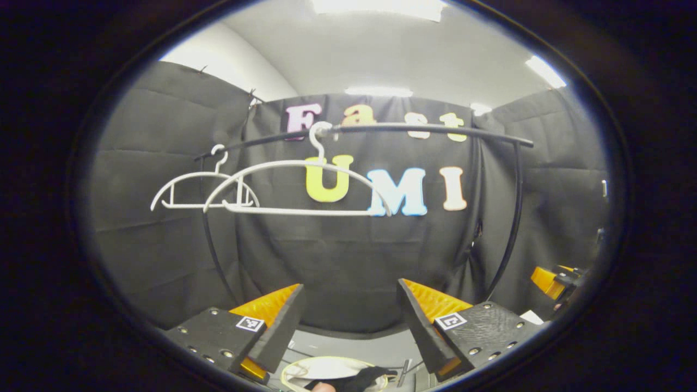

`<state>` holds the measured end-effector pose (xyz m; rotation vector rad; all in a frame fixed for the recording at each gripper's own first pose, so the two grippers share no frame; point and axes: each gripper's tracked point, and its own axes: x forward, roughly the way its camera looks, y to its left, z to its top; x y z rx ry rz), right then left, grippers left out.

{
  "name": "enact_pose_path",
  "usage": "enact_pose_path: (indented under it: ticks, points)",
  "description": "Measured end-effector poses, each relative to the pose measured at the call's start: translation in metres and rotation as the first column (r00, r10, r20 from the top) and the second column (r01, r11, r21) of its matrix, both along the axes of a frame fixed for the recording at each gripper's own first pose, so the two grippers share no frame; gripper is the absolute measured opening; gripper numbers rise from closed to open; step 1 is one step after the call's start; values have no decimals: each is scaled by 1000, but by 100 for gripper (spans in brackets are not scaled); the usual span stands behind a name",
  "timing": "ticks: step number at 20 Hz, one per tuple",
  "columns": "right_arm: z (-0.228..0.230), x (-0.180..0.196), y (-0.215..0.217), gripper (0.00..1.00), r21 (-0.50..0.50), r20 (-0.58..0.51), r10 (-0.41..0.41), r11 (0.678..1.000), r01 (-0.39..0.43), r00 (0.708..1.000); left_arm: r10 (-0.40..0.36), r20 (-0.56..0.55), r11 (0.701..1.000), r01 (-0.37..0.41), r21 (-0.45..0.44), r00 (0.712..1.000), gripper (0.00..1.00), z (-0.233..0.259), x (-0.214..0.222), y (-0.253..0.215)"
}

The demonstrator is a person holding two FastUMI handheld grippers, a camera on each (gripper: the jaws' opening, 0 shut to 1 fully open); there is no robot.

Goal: Grasp the clothes on the hanger with both hands and then place them into the laundry hamper below.

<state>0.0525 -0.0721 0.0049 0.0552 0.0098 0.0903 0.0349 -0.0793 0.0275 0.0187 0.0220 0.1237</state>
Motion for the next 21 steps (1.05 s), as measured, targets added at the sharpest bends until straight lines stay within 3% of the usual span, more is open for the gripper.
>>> enact_pose_path:
  ticks: [2, 3, 4, 6, 7, 9, 11, 12, 16, 21]
  points:
    - [6, -3, -7, 92, 7, 34, -19, 1000, 19, 999, -61, 70, 998, 61, 1, 996, 99, 18, -8, -19]
    - [7, -3, -11, 98, 8, 39, -33, 999, 33, 999, -101, 87, 995, 101, 4, 991, 99, 23, -12, -28]
    - [7, -4, -13, 92, 15, 46, -43, 999, 42, 998, -123, 97, 992, 123, 8, 988, 99, 25, -15, -33]
    - [6, -9, -16, 92, 43, 38, -59, 997, 57, 998, -129, 103, 992, 128, 12, 986, 99, 29, -23, -31]
    - [7, -11, -16, 98, 51, 41, -62, 997, 60, 997, -132, 108, 991, 132, 5, 985, 99, 30, -27, -31]
    - [14, -17, -19, 92, 47, 67, -81, 996, 78, 994, -147, 124, 989, 150, -15, 981, 99, 29, -32, -31]
    - [21, -22, -19, 92, 35, 102, -102, 994, 99, 990, -160, 128, 986, 166, -35, 979, 99, 24, -36, -26]
    - [27, -27, -14, 98, 39, 129, -102, 994, 98, 986, -172, 128, 983, 179, -50, 977, 99, 20, -36, -23]
    - [46, -44, 9, 98, 80, 229, -95, 994, 79, 969, -216, 93, 966, 227, -125, 972, 99, -2, -29, -7]
    - [43, -53, 44, 98, 71, 203, -65, 996, 52, 977, -181, 125, 980, 190, -63, 976, 99, 6, -32, 27]
